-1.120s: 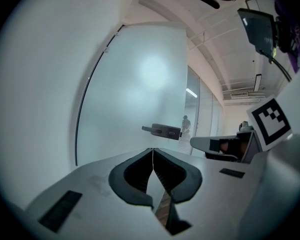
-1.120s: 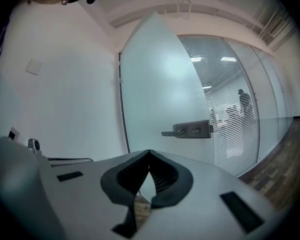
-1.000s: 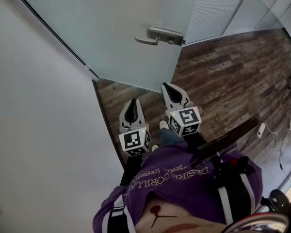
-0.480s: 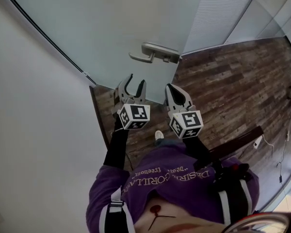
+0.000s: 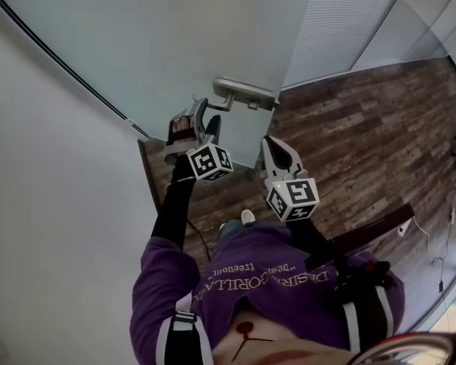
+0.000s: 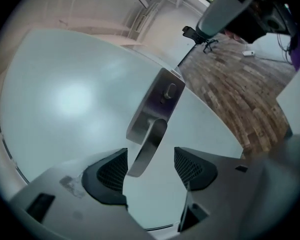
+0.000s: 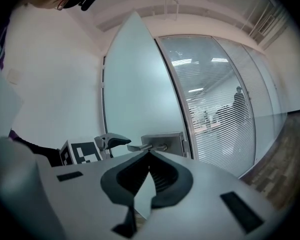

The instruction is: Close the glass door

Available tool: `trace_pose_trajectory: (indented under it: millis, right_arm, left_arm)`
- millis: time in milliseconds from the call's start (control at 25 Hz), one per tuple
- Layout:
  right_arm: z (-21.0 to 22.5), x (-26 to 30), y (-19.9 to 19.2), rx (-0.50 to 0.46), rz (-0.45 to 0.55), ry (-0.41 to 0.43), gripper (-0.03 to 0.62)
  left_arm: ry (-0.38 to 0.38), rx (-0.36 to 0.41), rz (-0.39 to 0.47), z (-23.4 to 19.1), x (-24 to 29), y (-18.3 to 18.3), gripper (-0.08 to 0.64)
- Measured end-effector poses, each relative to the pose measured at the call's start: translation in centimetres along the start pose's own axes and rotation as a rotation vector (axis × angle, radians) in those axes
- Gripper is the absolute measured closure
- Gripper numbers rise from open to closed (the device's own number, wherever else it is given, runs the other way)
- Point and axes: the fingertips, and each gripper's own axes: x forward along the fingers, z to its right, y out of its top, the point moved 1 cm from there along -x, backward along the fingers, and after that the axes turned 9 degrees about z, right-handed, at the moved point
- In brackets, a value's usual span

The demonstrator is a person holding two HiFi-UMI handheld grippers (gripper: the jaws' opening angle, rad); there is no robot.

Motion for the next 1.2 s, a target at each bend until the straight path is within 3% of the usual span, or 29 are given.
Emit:
trace_pose_trajectory:
  millis: [200, 560, 880, 1200]
  right_arm:
    - [0.5, 0.3, 0.4, 0.0, 0.001, -0.021, 0.603]
    - [0.6, 2.7, 1.5, 0.002, 0.033, -0.094, 0.603]
    - [0.5, 3.5, 1.4, -0.007, 0.04, -0.141, 0.603]
    - [0.4, 3.6, 1.4, -0.022, 0.041, -0.176, 0.603]
  left_arm:
    - [-0.021, 0.18, 0.018, -0.5, 1.3, 0.1, 0.293]
    - [-0.149, 0.286, 0.076, 0.7, 2.9, -0.2, 0.295]
    - [-0.211, 0.338, 0.13, 1.4, 3.8, -0.1, 0.299]
    - [-0.176, 0.343, 0.191, 0.4, 3.8, 0.9, 0.486]
